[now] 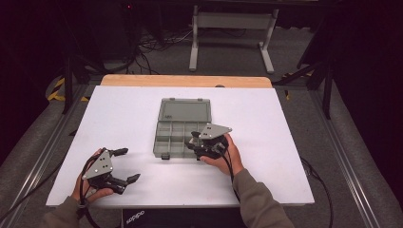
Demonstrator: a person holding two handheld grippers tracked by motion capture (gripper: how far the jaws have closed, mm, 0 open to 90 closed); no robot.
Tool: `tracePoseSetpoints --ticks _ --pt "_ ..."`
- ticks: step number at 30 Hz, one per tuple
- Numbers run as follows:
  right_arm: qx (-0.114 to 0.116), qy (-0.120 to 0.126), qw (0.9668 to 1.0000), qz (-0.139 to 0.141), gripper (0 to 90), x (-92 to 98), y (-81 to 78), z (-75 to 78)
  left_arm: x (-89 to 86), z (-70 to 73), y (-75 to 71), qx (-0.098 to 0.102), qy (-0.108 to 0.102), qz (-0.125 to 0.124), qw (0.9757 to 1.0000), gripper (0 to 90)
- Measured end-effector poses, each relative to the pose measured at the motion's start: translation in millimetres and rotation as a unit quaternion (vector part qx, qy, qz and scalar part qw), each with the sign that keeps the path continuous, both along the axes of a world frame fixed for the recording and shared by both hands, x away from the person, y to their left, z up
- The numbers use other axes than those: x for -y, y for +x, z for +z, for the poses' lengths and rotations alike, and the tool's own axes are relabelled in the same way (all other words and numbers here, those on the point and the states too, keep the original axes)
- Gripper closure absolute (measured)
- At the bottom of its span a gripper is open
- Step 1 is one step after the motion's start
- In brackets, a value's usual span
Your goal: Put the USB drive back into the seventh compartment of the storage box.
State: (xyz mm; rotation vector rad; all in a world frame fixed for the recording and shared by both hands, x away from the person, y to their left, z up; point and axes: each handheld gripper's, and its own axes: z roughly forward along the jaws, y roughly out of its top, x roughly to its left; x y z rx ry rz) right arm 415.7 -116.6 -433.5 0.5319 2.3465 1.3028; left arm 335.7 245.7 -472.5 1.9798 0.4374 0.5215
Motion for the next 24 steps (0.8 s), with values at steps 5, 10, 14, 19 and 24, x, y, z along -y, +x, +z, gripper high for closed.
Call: tracePoseSetpoints --ticks 5,10,14,19,24 --pt "-0.01 -0.006 0.9999 0.0 54.3 -0.8 0.6 -5.5 -0.6 0.8 -0.6 0.001 -0.002 0.001 1.0 5.1" --pt "-0.012 -0.007 0.9999 -0.001 54.3 -1.2 0.8 -7.6 -0.7 0.7 -0.4 0.001 -0.002 0.001 1.0 5.1" --pt "-0.012 -0.006 0.9999 0.0 54.2 -1.8 0.8 -8.0 -0.8 0.8 -0.8 0.001 0.0 0.0 1.0 5.1" --pt "-0.015 -0.004 0.9999 -0.002 54.0 -1.8 1.1 -8.5 -0.6 0.9 -0.8 0.0 -0.001 0.0 1.0 5.1" --pt "-0.017 0.002 0.9998 -0.003 52.4 -0.2 1.2 -8.1 -0.7 1.3 -1.2 0.002 -0.002 -0.001 1.0 5.2"
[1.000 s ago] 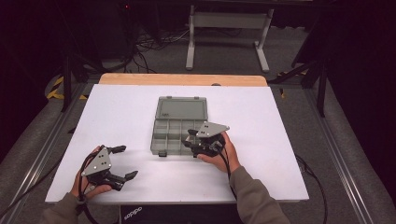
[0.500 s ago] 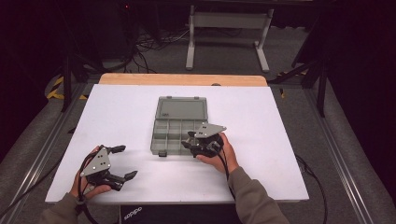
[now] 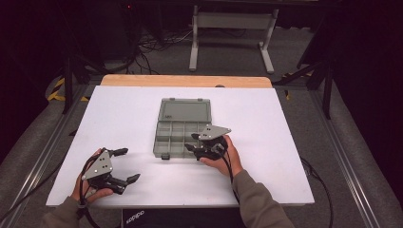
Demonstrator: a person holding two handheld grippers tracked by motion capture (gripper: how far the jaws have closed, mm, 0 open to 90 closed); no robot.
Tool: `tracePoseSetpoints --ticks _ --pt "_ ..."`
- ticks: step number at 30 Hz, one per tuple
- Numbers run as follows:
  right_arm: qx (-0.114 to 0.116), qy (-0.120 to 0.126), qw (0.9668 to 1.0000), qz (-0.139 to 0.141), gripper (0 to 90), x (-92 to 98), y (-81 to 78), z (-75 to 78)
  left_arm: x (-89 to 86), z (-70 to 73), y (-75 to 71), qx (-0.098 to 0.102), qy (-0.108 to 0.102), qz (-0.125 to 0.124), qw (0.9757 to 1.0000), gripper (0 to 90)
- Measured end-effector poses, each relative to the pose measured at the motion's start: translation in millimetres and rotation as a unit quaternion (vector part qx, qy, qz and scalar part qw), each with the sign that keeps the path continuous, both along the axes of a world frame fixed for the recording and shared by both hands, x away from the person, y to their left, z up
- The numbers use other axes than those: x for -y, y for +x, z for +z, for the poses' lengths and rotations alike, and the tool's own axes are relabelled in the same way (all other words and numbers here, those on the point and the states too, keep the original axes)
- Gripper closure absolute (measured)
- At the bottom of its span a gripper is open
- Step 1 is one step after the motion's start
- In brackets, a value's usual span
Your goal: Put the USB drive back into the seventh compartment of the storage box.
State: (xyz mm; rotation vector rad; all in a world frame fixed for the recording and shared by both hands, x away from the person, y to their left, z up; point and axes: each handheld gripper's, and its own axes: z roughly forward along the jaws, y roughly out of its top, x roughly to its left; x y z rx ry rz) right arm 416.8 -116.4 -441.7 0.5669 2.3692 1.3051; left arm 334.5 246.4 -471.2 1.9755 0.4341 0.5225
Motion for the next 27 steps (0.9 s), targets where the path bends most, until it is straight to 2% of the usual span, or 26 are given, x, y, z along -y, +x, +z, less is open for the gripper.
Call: tracePoseSetpoints --ticks 5,8,15,19,21,27 --pt "0.005 0.005 1.0 -0.001 52.2 1.1 -2.0 1.9 0.1 0.0 0.0 -0.002 -0.002 -0.001 1.0 6.3" --pt "0.013 0.013 0.9998 -0.002 52.2 5.6 -5.3 6.0 -0.2 0.5 -0.3 -0.001 -0.005 -0.003 1.0 6.7" --pt "0.037 0.012 0.9992 -0.002 53.7 10.7 -14.5 14.7 0.0 1.1 -0.9 0.0 -0.009 -0.003 1.0 9.6" --pt "0.049 0.015 0.9987 0.001 55.4 15.1 -20.7 20.5 -0.6 2.2 -1.5 0.005 -0.006 0.0 1.0 12.4" --pt "0.048 0.021 0.9986 0.004 57.3 18.4 -23.3 22.8 -1.3 3.0 -2.0 0.009 -0.009 0.006 0.9999 14.2" --pt "0.063 0.016 0.9979 -0.003 60.2 30.2 -32.8 27.8 -2.9 4.3 -1.8 0.01 -0.011 0.011 0.9998 19.0"
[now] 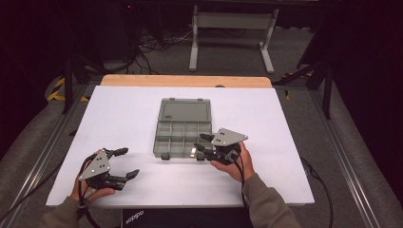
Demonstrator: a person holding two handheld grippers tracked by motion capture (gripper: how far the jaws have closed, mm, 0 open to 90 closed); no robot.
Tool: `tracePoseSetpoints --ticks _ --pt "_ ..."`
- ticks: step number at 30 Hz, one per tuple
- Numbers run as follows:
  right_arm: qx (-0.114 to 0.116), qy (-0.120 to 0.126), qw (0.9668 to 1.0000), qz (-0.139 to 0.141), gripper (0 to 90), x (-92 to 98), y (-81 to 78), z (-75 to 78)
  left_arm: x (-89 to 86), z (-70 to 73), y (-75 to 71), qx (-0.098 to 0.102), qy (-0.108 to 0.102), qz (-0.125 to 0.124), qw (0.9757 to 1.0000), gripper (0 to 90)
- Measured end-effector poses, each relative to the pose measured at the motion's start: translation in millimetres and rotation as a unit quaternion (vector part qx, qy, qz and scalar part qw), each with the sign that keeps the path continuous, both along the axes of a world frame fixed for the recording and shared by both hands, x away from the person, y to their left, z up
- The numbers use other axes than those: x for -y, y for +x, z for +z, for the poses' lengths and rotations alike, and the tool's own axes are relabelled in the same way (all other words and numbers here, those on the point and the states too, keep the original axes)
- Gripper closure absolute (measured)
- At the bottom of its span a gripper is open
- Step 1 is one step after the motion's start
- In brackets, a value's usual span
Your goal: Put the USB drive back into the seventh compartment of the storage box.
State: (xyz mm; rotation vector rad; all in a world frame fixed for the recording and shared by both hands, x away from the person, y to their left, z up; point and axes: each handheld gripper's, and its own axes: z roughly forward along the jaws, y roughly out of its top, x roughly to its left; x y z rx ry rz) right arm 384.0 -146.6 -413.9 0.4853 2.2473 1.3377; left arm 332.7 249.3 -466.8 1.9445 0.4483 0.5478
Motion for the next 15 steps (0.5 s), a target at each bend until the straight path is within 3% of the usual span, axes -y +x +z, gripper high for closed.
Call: tracePoseSetpoints --ticks 9,15 --pt "0.008 -0.007 0.9998 -0.015 61.9 19.5 -12.7 0.3 1.5 0.4 -0.5 -0.001 0.002 0.001 1.0 20.0" --pt "0.01 -0.018 0.9997 -0.014 67.9 28.4 -22.0 -1.5 2.2 1.5 -0.6 0.0 0.002 -0.005 1.0 24.3"
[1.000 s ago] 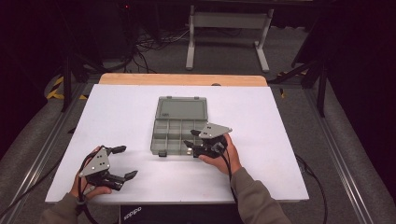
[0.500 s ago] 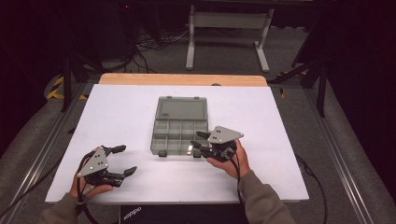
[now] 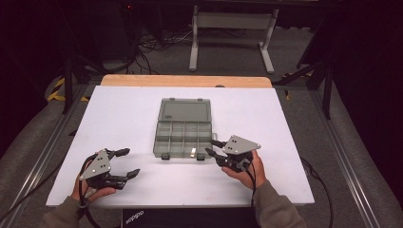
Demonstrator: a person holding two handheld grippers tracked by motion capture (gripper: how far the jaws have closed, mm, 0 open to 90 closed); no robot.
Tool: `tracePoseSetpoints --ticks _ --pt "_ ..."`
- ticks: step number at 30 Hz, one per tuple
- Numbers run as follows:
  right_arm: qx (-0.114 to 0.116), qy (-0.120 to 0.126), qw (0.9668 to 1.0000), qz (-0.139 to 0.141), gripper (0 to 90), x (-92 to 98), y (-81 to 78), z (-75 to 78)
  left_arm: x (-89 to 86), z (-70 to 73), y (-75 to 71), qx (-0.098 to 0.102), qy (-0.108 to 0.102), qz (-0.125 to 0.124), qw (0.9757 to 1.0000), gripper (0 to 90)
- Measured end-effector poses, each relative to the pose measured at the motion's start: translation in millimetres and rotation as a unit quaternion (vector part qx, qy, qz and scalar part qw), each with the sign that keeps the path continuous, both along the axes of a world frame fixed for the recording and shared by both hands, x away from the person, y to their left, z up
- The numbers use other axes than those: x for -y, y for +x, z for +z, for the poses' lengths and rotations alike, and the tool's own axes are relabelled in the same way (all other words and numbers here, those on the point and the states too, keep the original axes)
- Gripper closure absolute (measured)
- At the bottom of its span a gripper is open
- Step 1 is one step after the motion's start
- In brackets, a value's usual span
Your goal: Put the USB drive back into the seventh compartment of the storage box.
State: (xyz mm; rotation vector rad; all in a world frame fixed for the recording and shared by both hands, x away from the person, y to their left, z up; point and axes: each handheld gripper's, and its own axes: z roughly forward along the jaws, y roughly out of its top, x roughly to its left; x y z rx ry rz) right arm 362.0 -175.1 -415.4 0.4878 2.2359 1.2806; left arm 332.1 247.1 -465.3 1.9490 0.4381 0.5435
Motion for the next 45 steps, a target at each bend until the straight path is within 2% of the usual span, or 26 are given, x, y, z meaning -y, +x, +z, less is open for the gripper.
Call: tracePoseSetpoints --ticks 6,10,11,13,21,25,26,28,30,36,42,45 --pt "-0.001 -0.005 1.0 -0.005 70.5 10.8 -7.9 -1.4 0.2 2.3 -0.9 0.001 0.002 -0.006 1.0 32.5" --pt "-0.005 -0.005 0.9999 -0.008 72.5 15.2 -10.5 -4.1 0.6 3.9 -0.7 0.001 0.005 -0.009 0.9999 42.6" --pt "-0.007 -0.005 0.9999 -0.008 73.3 16.3 -11.6 -5.0 0.7 4.4 -0.6 0.002 0.006 -0.008 0.9999 42.6" --pt "-0.008 -0.014 0.9999 -0.006 77.2 19.2 -14.8 -7.3 0.5 5.2 0.0 -0.001 0.008 -0.013 0.9999 51.4" --pt "-0.019 -0.021 0.9996 -0.005 90.0 26.9 -18.2 -13.0 1.1 7.6 3.0 -0.006 0.011 -0.025 0.9996 73.0" --pt "-0.021 -0.024 0.9995 -0.007 90.0 29.9 -18.2 -13.5 -0.1 9.8 7.4 -0.008 0.012 -0.024 0.9996 80.1" --pt "-0.023 -0.023 0.9994 -0.009 90.0 32.4 -17.6 -14.1 -0.3 10.4 9.1 -0.008 0.015 -0.023 0.9996 85.8" --pt "-0.024 -0.024 0.9994 -0.012 90.0 34.5 -16.6 -14.4 -0.1 11.2 11.5 -0.01 0.02 -0.017 0.9996 89.5" --pt "-0.025 -0.023 0.9993 -0.014 90.0 35.8 -15.6 -14.4 -1.1 12.5 14.4 -0.011 0.02 -0.019 0.9996 90.0" --pt "-0.028 -0.017 0.9992 -0.024 90.0 40.7 -4.3 -11.7 -0.5 20.1 30.3 -0.013 0.05 -0.008 0.9987 90.0" --pt "-0.035 -0.02 0.9987 -0.031 90.0 40.6 15.4 -6.6 2.4 26.2 54.8 -0.023 0.054 -0.004 0.9983 90.0" --pt "-0.031 -0.024 0.9987 -0.033 90.0 39.1 26.7 -1.9 6.5 28.9 63.8 -0.026 0.058 -0.004 0.998 90.0"
